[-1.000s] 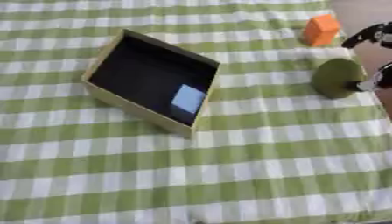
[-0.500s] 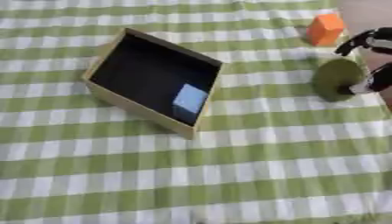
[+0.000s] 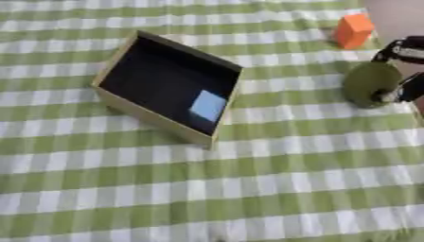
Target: Pick up objects on the table and place them in the box.
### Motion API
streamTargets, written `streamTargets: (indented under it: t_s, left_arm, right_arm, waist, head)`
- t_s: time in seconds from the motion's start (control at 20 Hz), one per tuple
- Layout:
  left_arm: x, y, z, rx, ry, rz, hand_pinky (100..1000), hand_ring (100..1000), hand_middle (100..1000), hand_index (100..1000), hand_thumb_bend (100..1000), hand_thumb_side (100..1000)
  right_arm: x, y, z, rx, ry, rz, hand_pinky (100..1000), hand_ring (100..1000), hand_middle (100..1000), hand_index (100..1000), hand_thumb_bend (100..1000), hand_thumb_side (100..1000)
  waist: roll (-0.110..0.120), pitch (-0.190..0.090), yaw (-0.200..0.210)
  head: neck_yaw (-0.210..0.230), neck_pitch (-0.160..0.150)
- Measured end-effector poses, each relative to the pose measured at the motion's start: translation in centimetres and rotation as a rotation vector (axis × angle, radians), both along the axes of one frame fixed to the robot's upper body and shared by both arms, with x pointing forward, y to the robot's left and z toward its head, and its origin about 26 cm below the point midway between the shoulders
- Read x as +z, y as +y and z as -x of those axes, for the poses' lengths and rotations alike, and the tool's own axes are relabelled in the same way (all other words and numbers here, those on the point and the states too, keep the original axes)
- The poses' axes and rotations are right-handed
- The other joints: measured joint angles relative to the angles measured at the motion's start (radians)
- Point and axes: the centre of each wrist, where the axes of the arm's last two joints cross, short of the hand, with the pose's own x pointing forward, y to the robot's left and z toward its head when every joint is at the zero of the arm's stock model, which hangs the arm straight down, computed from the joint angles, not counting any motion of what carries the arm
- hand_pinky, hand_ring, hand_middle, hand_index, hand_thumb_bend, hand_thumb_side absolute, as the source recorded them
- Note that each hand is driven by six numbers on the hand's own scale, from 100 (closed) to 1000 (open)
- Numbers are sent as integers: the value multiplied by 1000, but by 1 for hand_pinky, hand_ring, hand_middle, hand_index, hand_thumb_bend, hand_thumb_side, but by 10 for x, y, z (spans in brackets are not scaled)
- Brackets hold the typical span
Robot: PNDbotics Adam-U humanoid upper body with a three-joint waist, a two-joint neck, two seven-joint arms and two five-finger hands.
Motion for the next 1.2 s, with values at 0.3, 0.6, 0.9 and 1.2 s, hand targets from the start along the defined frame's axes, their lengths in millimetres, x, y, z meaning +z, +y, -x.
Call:
streamTargets:
  t_s: [0.3, 0.6, 0.9, 1.2]
  left_arm:
    - [0, 0, 0, -1, 2, 0, 813, 818, 850, 841, 204, 841]
    - [0, 0, 0, -1, 2, 0, 814, 818, 850, 840, 205, 837]
    - [0, 0, 0, -1, 2, -1, 814, 819, 849, 840, 206, 837]
    - [0, 0, 0, -3, 4, -1, 814, 818, 848, 840, 208, 834]
  right_arm:
    - [9, 14, 5, 57, -25, -35, 869, 804, 582, 713, 212, 127]
    - [30, 29, 14, 112, -87, -53, 862, 787, 564, 698, 172, 114]
    - [66, 54, 27, 211, -197, -76, 862, 772, 555, 691, 156, 100]
    - [101, 88, 38, 341, -262, -80, 860, 762, 554, 691, 139, 100]
  waist:
    - [0, 0, -2]
    - [0, 0, -3]
    - [0, -1, -3]
    - [-2, -1, -1]
  head:
    - [3, 0]
    - [3, 2]
    - [3, 10]
    - [1, 14]
